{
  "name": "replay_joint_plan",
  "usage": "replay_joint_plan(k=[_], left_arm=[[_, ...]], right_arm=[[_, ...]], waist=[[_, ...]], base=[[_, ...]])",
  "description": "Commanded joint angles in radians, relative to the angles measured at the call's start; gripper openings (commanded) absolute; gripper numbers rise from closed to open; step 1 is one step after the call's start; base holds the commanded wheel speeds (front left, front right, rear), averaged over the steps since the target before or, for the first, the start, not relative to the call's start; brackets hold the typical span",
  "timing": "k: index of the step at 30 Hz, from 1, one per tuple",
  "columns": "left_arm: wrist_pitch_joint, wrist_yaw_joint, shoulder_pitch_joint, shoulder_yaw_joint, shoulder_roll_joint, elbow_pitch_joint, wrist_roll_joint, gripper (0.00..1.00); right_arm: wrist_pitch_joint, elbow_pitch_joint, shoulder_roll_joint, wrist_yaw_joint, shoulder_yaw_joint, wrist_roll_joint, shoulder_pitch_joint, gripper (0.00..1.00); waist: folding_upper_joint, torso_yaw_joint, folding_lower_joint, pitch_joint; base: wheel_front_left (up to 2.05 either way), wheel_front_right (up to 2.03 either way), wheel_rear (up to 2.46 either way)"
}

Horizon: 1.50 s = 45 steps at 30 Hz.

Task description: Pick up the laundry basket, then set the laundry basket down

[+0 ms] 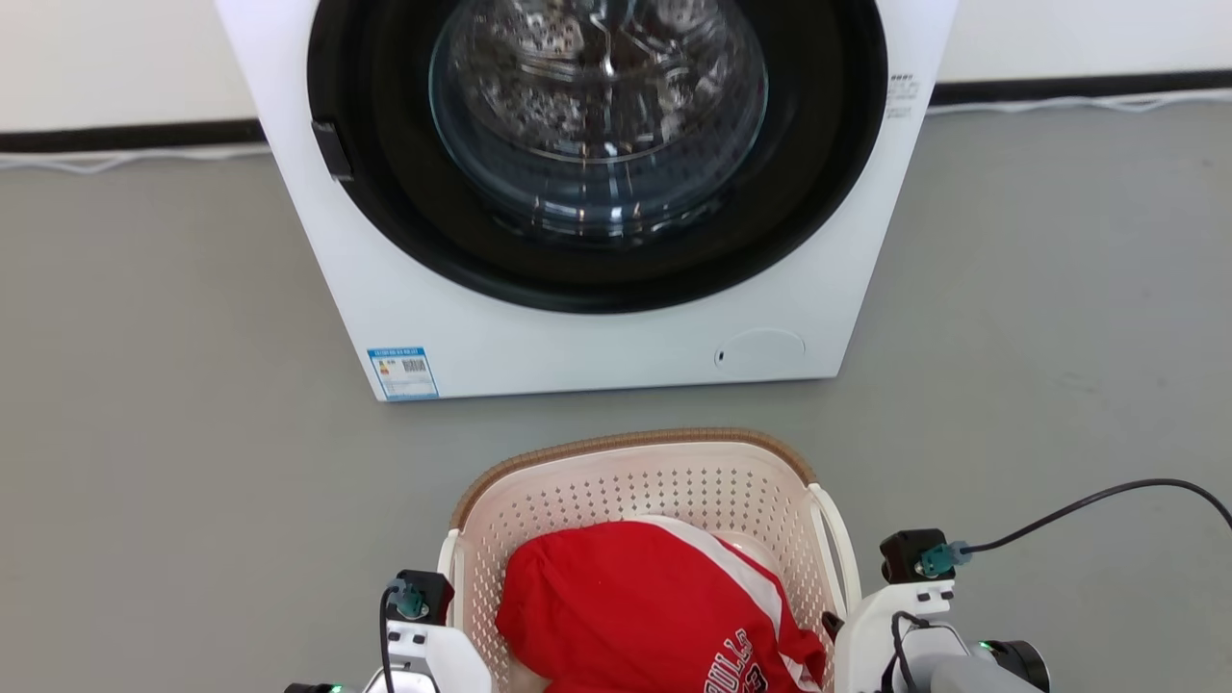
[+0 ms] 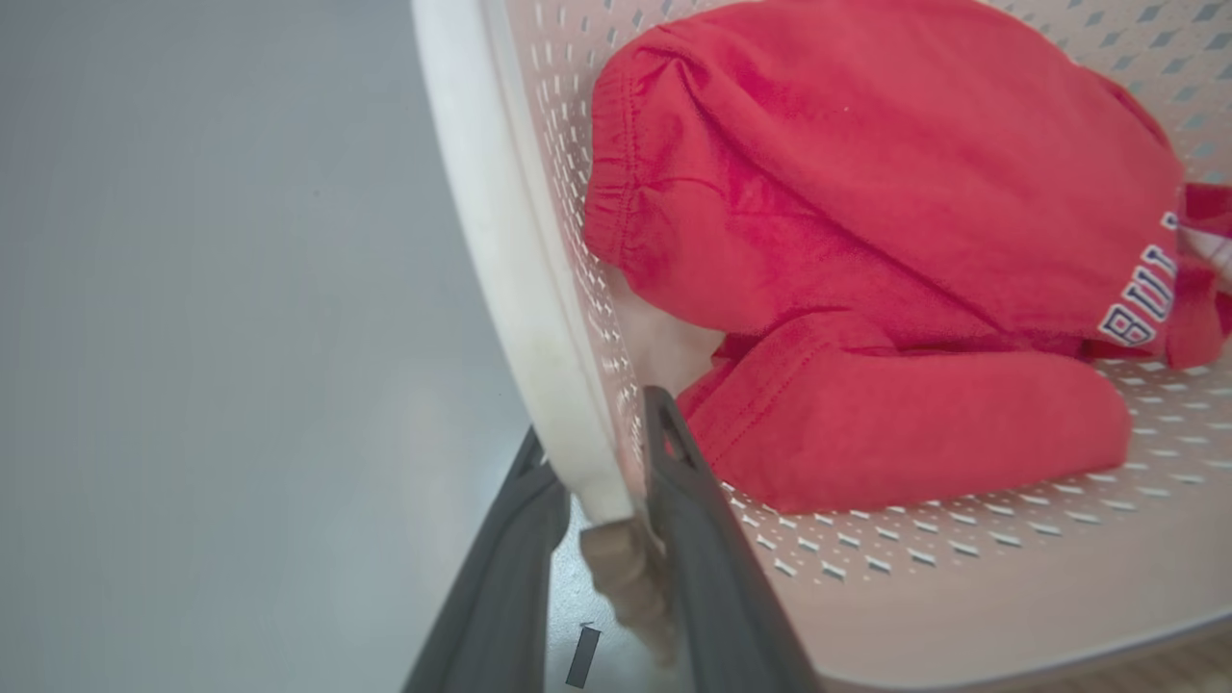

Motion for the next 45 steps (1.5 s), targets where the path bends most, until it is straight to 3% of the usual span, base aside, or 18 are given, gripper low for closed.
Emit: replay_joint_plan(k=[1, 22, 45], left_arm=[[0.008, 0.013, 0.006, -0.003, 0.044, -0.004, -0.003, 0.00], [0.028, 0.058, 0.017, -0.181, 0.044, -0.007, -0.179, 0.00], [0.027, 0.076, 0.000, -0.265, 0.044, -0.004, -0.249, 0.00]], right_arm=[[-0.004, -0.021, -0.001, 0.013, 0.024, 0.003, -0.013, 0.00], [0.010, -0.007, -0.001, 0.013, 0.102, 0.065, -0.009, 0.00], [-0.003, 0.000, -0.001, 0.013, 0.156, 0.126, -0.017, 0.00]], waist=[[0.0000, 0.000, 0.0000, -0.021], [0.0000, -0.017, 0.0000, -0.049], [0.0000, -0.018, 0.0000, -0.046]], base=[[0.00, 0.00, 0.00], [0.00, 0.00, 0.00], [0.00, 0.00, 0.00]])
